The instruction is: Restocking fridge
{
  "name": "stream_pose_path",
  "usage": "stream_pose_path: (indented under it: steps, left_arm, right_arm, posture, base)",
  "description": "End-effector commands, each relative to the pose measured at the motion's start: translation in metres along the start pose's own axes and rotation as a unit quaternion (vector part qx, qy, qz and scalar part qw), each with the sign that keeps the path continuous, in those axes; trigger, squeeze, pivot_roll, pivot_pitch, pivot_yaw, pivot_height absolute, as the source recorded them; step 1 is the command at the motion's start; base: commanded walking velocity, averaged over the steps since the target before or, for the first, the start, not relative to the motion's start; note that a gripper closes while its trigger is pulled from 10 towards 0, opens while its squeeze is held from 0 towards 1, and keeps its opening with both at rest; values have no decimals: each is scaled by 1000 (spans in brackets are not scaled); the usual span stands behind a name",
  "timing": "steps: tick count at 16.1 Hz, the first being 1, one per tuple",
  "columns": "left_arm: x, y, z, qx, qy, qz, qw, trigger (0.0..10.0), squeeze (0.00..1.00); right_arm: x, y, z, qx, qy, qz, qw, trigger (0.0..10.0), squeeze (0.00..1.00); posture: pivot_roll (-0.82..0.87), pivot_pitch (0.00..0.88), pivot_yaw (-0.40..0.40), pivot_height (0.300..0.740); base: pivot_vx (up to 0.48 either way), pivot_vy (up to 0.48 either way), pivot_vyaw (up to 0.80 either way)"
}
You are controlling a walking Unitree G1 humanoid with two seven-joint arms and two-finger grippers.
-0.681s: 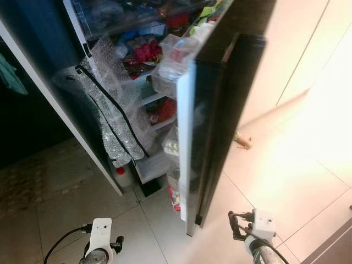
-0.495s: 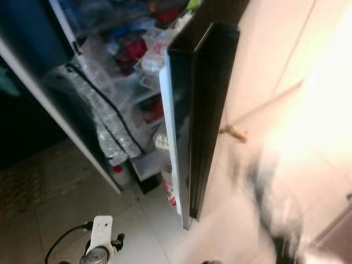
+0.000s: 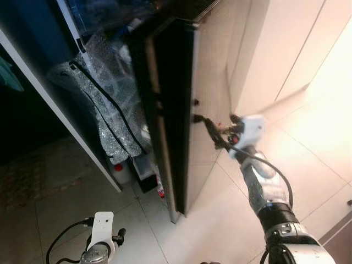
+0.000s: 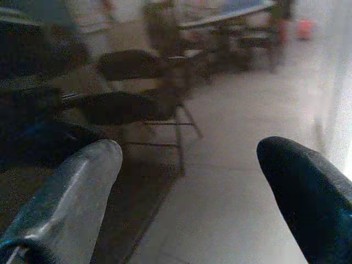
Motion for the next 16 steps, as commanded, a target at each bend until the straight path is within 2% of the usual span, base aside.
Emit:
stream_pose_path:
  steps: [1, 4, 5, 8, 9, 10, 11, 12, 14, 15, 16]
  left_arm:
    - [-7, -2, 4, 3, -3, 8, 1000, 10000, 0]
    - [-1, -1, 4, 1, -6, 0, 1000, 10000, 0]
    - [3, 0, 3, 0, -8, -4, 1000, 10000, 0]
    - [14, 3, -4, -12, -12, -23, 1000, 10000, 0]
    - [31, 5, -10, -25, -17, -53, 998, 10000, 0]
    - [39, 6, -12, -29, -19, -66, 997, 10000, 0]
    - [49, 7, -15, -36, -18, -85, 996, 10000, 0]
    - [69, 8, -23, -53, -16, -121, 991, 10000, 0]
    - [87, 7, -29, -69, -12, -154, 986, 10000, 0]
    - [107, 5, -37, -87, -15, -190, 978, 10000, 0]
    - [113, 4, -39, -92, -17, -201, 975, 10000, 0]
  right_arm:
    - [14, 8, 11, 35, -7, -17, 999, 10000, 0]
    - [40, 25, 39, 105, -25, -42, 993, 10000, 0]
    - [52, 34, 55, 135, -31, -53, 989, 10000, 0]
    - [67, 44, 84, 183, -44, -66, 980, 10000, 0]
    - [69, 45, 74, 152, -40, -62, 986, 10000, 0]
    - [67, 45, 63, 125, -29, -56, 990, 10000, 0]
    - [58, 42, 45, 80, -32, -38, 996, 10000, 0]
    - [34, 31, 3, -18, -14, 13, 1000, 10000, 0]
    - [6, 8, -35, -107, 5, 60, 992, 10000, 0]
    - [-42, -26, -56, -159, 22, 144, 976, 10000, 0]
    - [-61, -40, -57, -169, 14, 182, 968, 10000, 0]
  posture:
    - [-71, 136, 60, 740]
    - [-64, 136, 56, 740]
    - [-68, 134, 57, 740]
    - [-64, 135, 56, 740]
    - [-58, 139, 56, 740]
    - [-56, 139, 56, 740]
    - [-58, 140, 55, 740]
    - [-55, 142, 54, 740]
    - [-64, 144, 57, 740]
    - [-70, 144, 59, 740]
    - [-66, 146, 60, 740]
  base:
    - [0, 0, 0]
    - [0, 0, 0]
    - [0, 0, 0]
    - [0, 0, 0]
    - [0, 0, 0]
    - [0, 0, 0]
    - [0, 0, 0]
    - [0, 0, 0]
    - [0, 0, 0]
    - [0, 0, 0]
    - [0, 0, 0]
Point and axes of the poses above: a point about 5 cm out from each wrist's last joint towards the gripper, its own y axis pointing out of the wrist towards the gripper, its own x axis along the axis of the wrist's last joint, z = x × y, the point moved 3 cm from there along y, pointing out of the wrist towards the gripper, and after that the axes turned 9 degrees about -y, right-handed, at the moved point
